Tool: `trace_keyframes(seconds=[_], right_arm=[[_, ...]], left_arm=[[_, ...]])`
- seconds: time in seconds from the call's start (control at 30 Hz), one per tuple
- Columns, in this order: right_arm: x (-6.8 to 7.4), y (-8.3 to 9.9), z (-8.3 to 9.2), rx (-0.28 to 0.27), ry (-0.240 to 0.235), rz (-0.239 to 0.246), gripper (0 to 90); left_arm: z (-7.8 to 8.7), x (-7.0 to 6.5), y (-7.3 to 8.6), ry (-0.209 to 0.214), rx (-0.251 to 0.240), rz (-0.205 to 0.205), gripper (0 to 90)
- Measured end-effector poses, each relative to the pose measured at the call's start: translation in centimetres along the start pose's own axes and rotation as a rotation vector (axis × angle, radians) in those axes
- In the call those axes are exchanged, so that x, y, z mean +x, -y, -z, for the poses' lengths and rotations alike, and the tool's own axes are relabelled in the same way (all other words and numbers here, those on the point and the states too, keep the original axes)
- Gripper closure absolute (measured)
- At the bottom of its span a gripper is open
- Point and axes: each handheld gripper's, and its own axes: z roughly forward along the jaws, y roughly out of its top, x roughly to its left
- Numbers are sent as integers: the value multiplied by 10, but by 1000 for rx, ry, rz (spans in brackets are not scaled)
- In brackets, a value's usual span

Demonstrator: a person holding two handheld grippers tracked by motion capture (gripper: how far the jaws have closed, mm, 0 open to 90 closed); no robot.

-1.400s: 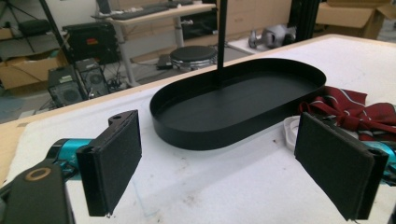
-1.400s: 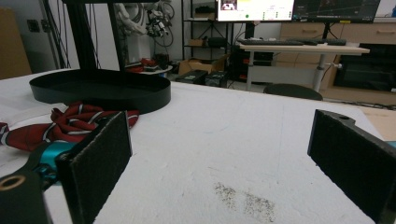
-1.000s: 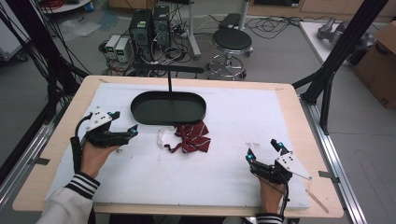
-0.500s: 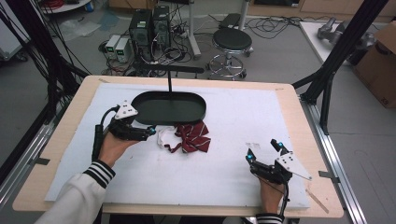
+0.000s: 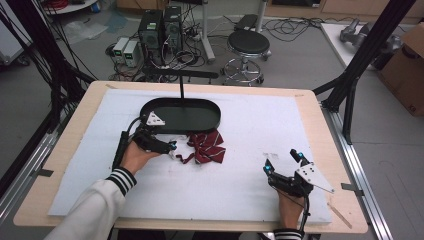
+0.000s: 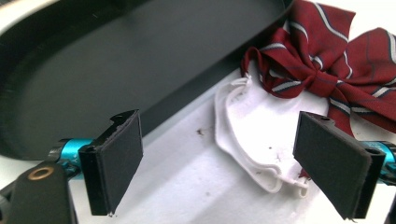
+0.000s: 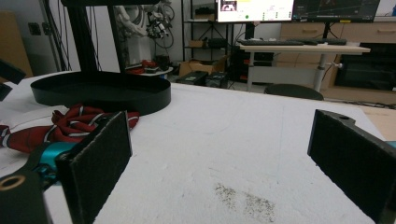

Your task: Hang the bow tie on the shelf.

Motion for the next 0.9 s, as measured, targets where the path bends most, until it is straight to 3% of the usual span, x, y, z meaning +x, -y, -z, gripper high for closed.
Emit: trace_keyframes(seconds=[0.23,0.47,0.9], right_arm=[[0,0,0,3,2,-6,53],[0,0,0,2,3,-7,53],[0,0,0,2,0,-9,53]], left_arm=[[-7,-5,-3,1,42,2,186],[-15,-5,-7,11,137,65,203],[-24,-2,-14,46,235,110,315]])
